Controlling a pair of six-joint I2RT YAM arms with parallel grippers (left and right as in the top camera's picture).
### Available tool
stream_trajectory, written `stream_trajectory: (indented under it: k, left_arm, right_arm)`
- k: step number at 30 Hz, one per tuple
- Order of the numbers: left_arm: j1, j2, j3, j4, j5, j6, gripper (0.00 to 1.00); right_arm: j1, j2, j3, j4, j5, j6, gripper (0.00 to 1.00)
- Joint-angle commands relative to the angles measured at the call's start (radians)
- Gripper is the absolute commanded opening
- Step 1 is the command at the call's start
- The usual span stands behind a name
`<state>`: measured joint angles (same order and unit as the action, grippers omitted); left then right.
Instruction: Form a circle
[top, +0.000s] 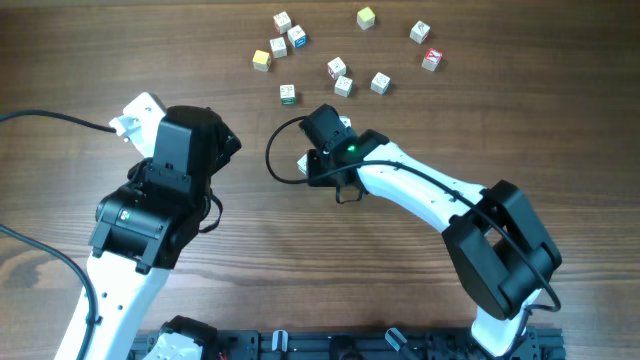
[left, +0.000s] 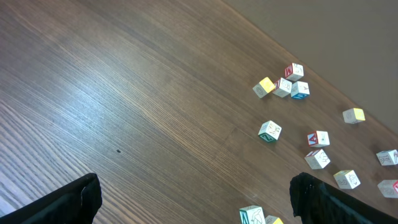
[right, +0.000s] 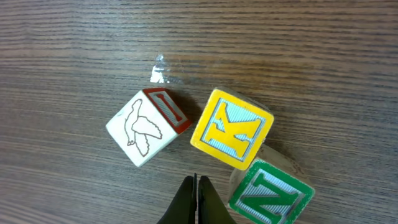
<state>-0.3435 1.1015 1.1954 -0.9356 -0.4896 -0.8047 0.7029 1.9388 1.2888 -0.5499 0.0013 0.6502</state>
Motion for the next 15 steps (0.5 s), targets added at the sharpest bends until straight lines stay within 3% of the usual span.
stream_trajectory:
  k: [1, 15]
  left_arm:
    - [0.008, 0.001, 0.011, 0.002, -0.017, 0.016, 1.0]
    - [0.008, 0.001, 0.011, 0.002, -0.017, 0.016, 1.0]
  right_arm:
    - [0.008, 0.028, -0.008, 0.004, 0.025, 0.009, 0.05]
    - [0.008, 0.035, -0.008, -0.027, 0.054, 0.06, 0.05]
